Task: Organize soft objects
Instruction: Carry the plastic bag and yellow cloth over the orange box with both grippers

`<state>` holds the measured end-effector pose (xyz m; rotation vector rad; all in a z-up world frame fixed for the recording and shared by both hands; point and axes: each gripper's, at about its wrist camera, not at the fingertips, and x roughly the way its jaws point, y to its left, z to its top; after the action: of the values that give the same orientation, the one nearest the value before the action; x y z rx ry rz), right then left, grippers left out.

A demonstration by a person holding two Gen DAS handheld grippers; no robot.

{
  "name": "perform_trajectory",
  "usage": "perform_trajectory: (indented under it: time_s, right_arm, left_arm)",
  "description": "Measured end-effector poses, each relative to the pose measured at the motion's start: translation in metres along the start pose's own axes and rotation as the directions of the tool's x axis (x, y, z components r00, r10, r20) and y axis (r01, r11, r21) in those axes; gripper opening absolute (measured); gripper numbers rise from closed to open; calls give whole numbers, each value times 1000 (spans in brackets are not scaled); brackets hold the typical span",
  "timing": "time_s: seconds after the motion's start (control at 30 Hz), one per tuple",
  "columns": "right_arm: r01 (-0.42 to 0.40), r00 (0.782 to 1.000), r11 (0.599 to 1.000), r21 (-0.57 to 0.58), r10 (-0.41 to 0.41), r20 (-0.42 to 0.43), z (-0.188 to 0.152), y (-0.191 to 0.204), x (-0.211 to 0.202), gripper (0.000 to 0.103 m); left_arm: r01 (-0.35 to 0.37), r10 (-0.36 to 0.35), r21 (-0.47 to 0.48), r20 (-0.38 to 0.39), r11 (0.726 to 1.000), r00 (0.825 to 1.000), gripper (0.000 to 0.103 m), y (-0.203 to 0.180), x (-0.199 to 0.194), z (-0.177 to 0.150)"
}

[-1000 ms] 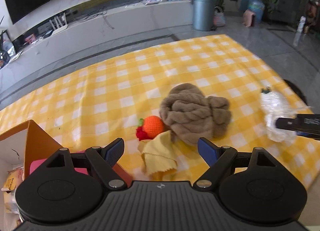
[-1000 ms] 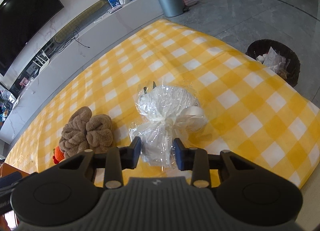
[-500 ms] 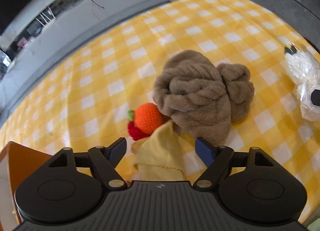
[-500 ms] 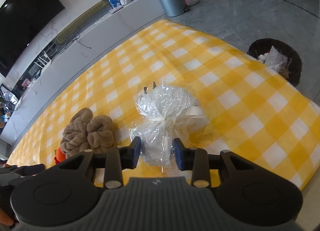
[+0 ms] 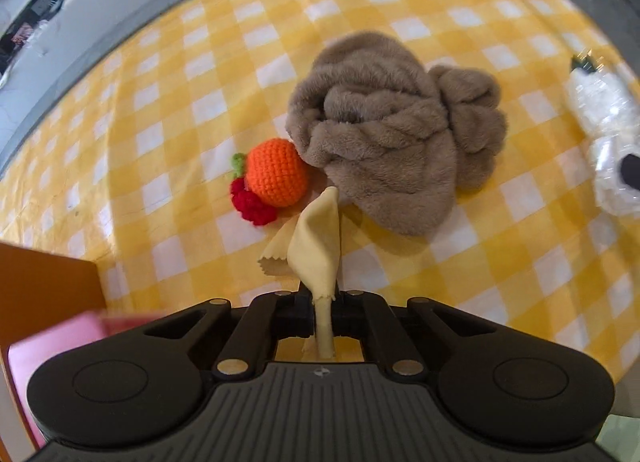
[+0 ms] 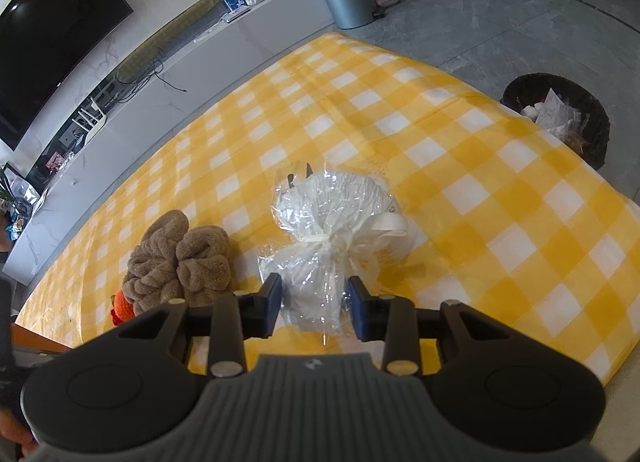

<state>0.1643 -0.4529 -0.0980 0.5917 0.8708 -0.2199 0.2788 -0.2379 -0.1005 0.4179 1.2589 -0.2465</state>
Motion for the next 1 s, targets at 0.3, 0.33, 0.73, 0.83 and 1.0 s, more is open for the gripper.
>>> perform_trajectory:
  time_s: [0.3, 0.33, 0.73, 0.83, 1.0]
  right_arm:
    - [-42, 998, 999, -5, 42, 43, 2, 10, -18, 35]
    - [-41, 998, 999, -10, 42, 48, 1, 12, -21, 35]
    - [-192, 969, 975, -108, 206, 139, -4, 61, -70, 35]
    - [-240, 951, 956, -168, 266, 156, -10, 86, -86, 35]
    - [-385, 886, 886, -258, 433, 165, -26, 127, -118, 35]
  left_arm:
    - [135, -140, 37, 183, 990, 973, 4, 5, -78, -55]
    - [160, -164, 34, 211, 987, 964, 4, 8, -89, -60]
    - [324, -266, -36, 489, 945, 831, 4, 72, -188, -133]
    - [325, -237, -70, 546, 943, 804, 4, 96, -202, -151]
    - [332, -158, -174, 621, 927, 768, 4, 143, -208, -183]
